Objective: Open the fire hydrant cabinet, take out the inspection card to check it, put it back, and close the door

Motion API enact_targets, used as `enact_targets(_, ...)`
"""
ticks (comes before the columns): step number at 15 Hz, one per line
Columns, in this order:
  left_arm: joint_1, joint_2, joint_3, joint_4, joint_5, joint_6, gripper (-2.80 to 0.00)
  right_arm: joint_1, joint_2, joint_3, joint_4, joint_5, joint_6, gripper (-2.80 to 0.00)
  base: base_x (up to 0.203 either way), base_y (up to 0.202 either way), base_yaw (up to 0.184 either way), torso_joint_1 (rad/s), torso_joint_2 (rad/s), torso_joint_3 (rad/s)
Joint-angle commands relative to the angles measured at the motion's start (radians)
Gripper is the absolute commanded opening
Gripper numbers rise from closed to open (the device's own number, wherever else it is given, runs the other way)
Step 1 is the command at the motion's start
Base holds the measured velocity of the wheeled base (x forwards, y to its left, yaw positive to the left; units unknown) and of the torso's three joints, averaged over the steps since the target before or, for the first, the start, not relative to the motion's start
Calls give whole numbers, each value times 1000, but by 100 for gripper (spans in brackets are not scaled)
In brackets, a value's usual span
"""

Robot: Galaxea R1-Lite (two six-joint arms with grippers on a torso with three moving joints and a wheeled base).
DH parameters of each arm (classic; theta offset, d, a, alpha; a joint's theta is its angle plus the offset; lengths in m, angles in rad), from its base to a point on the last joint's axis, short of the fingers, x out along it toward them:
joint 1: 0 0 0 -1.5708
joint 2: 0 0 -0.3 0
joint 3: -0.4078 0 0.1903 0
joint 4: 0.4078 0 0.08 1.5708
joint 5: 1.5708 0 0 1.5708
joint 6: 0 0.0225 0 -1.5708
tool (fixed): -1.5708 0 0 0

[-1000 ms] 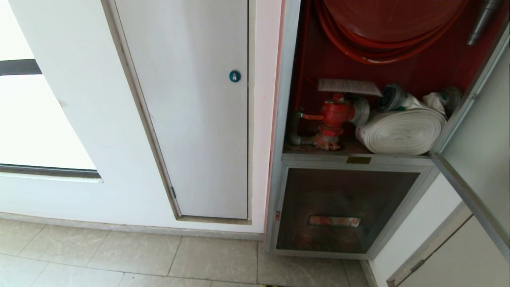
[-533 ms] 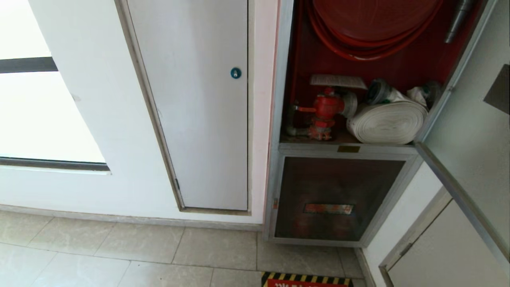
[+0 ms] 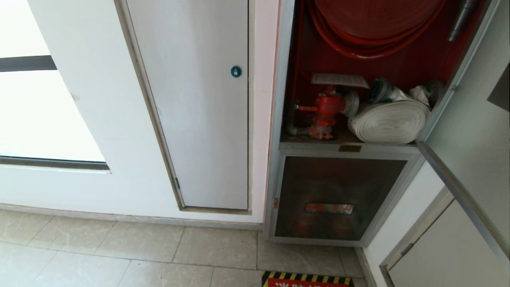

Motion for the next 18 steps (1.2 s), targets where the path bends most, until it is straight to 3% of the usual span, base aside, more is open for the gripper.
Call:
enact_targets(1,0,1,0,0,1,0,-280,0,-2,0,1,0,0,-280,0,0,0,0,0,0)
enact_targets(14,0,1,0,0,-1,0,-280,0,-2,0,0,-2,10,-280,0,0,0,0,0,0)
enact_targets(18,0,1,0,0,1,0,-280,0,-1,-29,6,-14,51,-280,0,0,0,0,0,0)
